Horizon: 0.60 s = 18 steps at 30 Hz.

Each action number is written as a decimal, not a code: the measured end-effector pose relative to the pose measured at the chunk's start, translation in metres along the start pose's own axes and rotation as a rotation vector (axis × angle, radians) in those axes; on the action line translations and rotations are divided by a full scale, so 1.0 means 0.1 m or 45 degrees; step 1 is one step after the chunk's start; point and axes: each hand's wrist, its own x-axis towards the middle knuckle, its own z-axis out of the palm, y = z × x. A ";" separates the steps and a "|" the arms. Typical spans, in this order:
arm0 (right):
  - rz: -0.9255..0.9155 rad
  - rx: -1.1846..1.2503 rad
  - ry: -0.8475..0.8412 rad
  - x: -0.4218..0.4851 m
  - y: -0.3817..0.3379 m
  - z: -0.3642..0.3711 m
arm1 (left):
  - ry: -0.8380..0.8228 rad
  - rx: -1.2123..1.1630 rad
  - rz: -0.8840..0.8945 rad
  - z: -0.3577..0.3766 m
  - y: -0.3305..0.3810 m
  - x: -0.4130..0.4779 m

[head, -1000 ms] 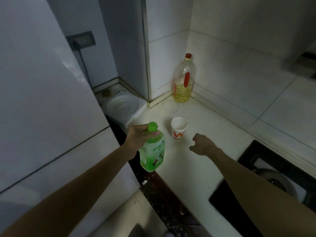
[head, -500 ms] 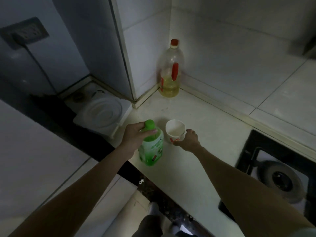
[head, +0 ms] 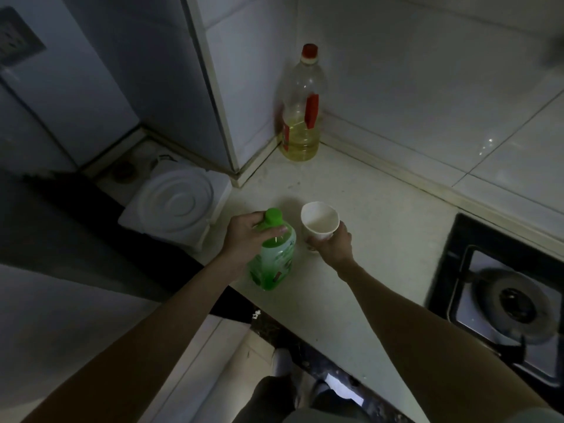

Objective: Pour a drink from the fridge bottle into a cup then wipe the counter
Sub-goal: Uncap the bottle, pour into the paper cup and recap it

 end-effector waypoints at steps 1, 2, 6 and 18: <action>-0.014 0.040 0.007 0.00 0.03 -0.03 | -0.014 -0.009 0.002 0.02 0.02 0.02; -0.029 0.068 0.013 -0.03 0.02 -0.08 | -0.036 -0.014 0.006 0.06 0.05 0.03; -0.059 0.165 0.042 -0.12 0.05 -0.39 | -0.140 0.000 0.015 0.27 0.18 0.08; -0.045 0.364 0.503 -0.85 0.72 -1.49 | -0.763 0.301 0.202 1.53 0.48 -0.15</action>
